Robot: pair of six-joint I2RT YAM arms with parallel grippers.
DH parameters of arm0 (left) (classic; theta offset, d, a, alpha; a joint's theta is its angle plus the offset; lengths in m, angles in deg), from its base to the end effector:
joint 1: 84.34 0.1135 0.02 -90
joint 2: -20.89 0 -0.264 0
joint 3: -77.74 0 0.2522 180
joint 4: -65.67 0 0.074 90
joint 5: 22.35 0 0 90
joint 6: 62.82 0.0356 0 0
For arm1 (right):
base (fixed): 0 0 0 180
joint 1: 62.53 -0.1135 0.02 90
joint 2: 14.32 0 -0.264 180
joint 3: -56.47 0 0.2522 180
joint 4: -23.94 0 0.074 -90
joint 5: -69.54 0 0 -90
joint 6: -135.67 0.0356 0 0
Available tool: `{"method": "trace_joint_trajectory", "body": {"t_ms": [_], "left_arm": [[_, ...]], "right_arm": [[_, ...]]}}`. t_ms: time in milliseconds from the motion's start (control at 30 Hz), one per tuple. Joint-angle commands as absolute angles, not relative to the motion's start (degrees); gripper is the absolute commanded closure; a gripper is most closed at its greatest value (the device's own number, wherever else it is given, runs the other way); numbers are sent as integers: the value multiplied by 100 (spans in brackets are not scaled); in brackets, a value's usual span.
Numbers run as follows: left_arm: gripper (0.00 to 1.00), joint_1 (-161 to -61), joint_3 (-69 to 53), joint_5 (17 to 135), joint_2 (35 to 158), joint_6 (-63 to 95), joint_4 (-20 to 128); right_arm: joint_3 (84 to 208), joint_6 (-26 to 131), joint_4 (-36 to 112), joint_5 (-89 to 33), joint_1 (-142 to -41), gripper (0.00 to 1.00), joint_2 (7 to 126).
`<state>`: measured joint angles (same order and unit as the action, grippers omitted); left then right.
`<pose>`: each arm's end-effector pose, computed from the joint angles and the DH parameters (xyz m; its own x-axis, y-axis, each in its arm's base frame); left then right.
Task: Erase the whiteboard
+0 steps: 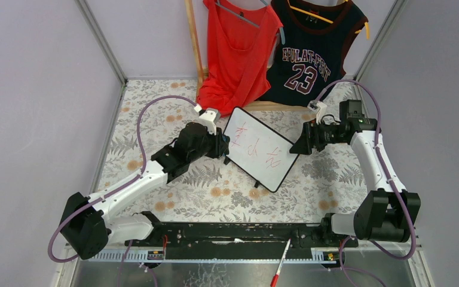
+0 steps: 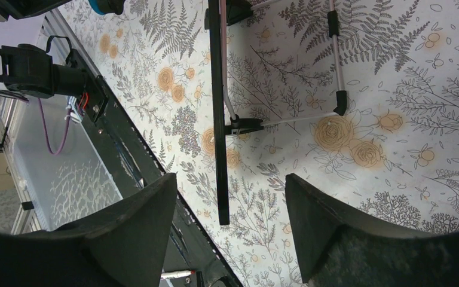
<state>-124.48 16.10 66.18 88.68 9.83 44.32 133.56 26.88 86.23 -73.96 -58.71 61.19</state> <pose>0.2056 -0.1722 0.2803 -0.5239 0.0519 -0.8502 0.4933 0.8322 -0.2532 0.2540 0.0117 0.2930 -0.7102 -0.1446 -0.6890 -0.6143 0.6054 0.5061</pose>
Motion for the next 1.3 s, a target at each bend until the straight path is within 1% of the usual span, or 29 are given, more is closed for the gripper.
{"method": "trace_joint_trajectory", "body": {"t_ms": [0,133,333,433,533,633,767,867,1100,1167,1267], "left_arm": [[100,-12486,1642,6507,8873,942,4930],[100,-12491,1658,6513,8932,951,5024],[100,-12494,1603,6539,9152,959,5208],[100,-12494,1545,6558,9291,969,5308],[100,-12495,1465,6577,9418,978,5366],[100,-12499,1377,6609,9508,999,5397],[100,-12500,1311,6622,9559,1038,5488],[100,-12503,1214,6616,9636,1080,5495],[100,-12508,921,6690,9862,1219,5489],[100,-12497,821,6694,9952,1280,5476],[100,-12495,617,6639,10144,1411,5407]], "right_arm": [[13342,2866,8372,-7403,-6020,28,6154],[13284,2925,8288,-7379,-6082,34,6162],[13190,2984,8229,-7317,-6223,37,6193],[13162,2999,8214,-7287,-6252,42,6195],[13126,3003,8205,-7269,-6269,51,6189],[13106,2996,8208,-7246,-6271,58,6188],[13092,3003,8191,-7233,-6277,72,6180],[13097,3001,8192,-7233,-6281,76,6188],[13105,2986,8206,-7215,-6280,91,6180],[13106,2972,8221,-7208,-6284,100,6180],[13105,2923,8243,-7218,-6284,100,6159]]}}
